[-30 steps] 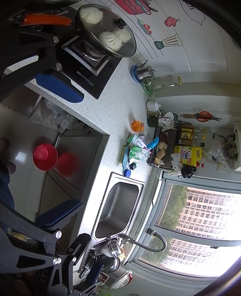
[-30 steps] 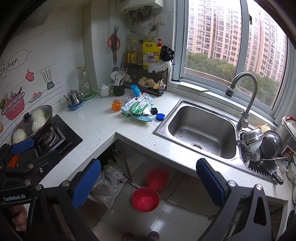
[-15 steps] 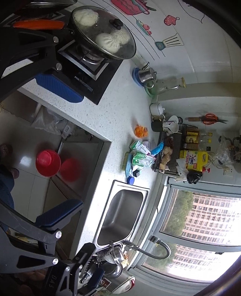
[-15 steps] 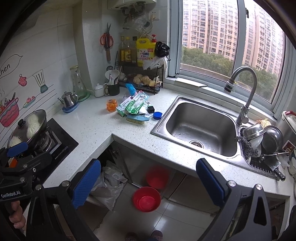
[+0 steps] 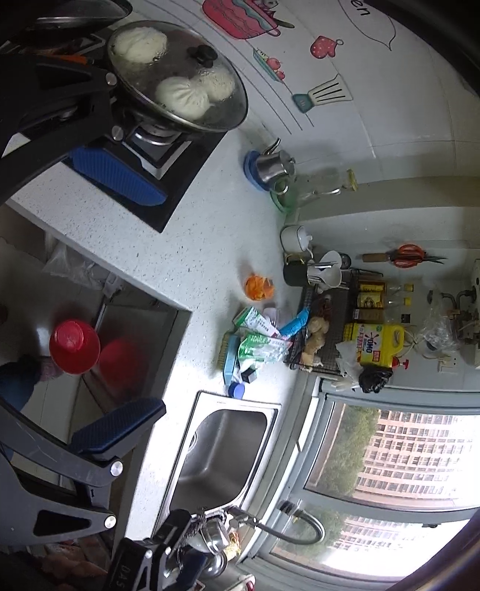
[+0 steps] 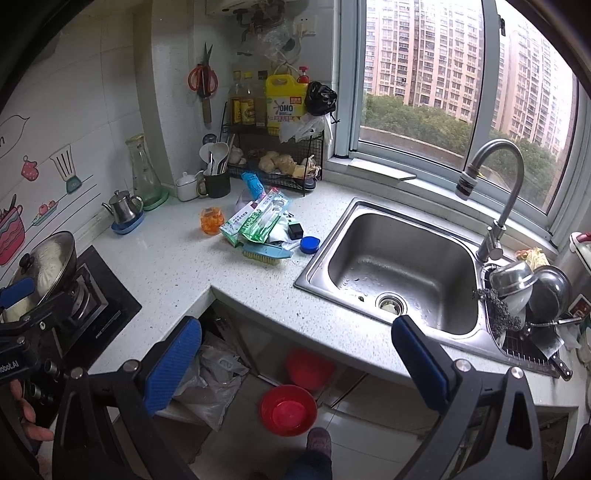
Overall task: Collect trash
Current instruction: 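Grasp the blue bottle cap with the right gripper while the left gripper grasps the blue brush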
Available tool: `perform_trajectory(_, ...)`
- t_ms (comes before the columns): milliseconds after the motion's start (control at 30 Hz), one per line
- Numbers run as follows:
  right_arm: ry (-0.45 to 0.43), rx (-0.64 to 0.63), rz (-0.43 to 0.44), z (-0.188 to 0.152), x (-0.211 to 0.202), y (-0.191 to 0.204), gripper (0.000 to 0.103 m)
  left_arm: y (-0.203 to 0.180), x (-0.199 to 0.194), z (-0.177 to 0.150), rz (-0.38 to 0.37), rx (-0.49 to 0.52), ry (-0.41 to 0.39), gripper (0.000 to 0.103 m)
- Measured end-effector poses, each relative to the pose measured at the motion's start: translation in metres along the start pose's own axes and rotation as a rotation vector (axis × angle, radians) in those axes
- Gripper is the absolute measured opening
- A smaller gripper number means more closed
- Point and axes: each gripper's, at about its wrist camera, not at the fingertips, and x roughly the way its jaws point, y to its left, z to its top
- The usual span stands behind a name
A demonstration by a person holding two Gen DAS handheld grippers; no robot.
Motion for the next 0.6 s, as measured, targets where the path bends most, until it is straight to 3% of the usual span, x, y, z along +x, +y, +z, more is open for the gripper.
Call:
perform_trajectory(67, 0.001, -0.010, 0.010, 0.007, 0.009, -0.001, 0.103, 0.000, 0.005, 0.005, 0.005, -0.002, -0.014, 0.103)
perform_trajectory(300, 0.028, -0.075, 0.062, 0.041, 0.058, -0.007, 0.103, -0.009, 0.047, 0.031, 0.061, -0.046, 0.050, 0.103)
perform_trajectory(400, 0.059, -0.113, 0.093, 0.061, 0.088, -0.012, 0.103, -0.012, 0.074, 0.044, -0.032, -0.114, 0.125, 0.103)
perform_trajectory(500, 0.088, -0.166, 0.129, 0.080, 0.118, -0.016, 0.103, -0.012, 0.093, 0.053, -0.119, -0.229, 0.128, 0.103)
perform_trajectory(533, 0.099, -0.187, 0.134, 0.085, 0.128, -0.019, 0.103, -0.012, 0.101, 0.057, -0.113, -0.265, 0.135, 0.103)
perform_trajectory(600, 0.130, -0.230, 0.149, 0.096, 0.153, -0.025, 0.103, -0.016, 0.117, 0.065, -0.020, -0.290, 0.153, 0.103)
